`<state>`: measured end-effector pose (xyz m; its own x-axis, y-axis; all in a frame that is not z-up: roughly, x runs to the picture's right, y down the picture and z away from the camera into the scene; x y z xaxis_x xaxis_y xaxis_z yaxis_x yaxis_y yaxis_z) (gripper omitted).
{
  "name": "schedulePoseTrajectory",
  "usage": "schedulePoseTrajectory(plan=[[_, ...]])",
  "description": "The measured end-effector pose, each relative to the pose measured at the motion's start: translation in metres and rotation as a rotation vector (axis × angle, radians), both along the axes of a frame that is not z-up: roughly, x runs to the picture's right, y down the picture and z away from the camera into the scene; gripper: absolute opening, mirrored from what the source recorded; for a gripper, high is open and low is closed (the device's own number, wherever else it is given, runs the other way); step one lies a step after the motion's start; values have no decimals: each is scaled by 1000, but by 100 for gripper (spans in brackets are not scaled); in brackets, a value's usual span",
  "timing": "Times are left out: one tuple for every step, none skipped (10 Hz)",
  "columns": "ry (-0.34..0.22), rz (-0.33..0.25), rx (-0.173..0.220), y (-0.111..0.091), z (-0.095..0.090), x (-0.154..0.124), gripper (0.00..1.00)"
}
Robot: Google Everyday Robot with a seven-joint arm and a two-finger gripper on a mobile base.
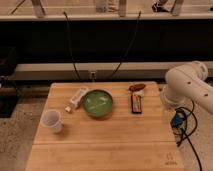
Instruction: Move the arm in a circular motion
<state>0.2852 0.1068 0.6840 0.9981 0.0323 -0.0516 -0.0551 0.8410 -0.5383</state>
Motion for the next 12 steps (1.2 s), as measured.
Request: schedulePoseTrajectory(plan=[[0,0,0,0,0,0,80],[0,0,0,0,0,0,80],[0,0,0,0,0,0,80],[0,0,0,0,0,0,80],[0,0,0,0,0,0,80],[0,0,0,0,0,0,80],[0,0,0,0,0,0,80],[0,-1,0,0,0,0,80],[1,-2,1,-2,1,-2,80],[-3,-8,3,-6,7,-11,80],[-8,-20,7,-14,16,-27,80],[-11,-25,7,-17,19,-33,80]])
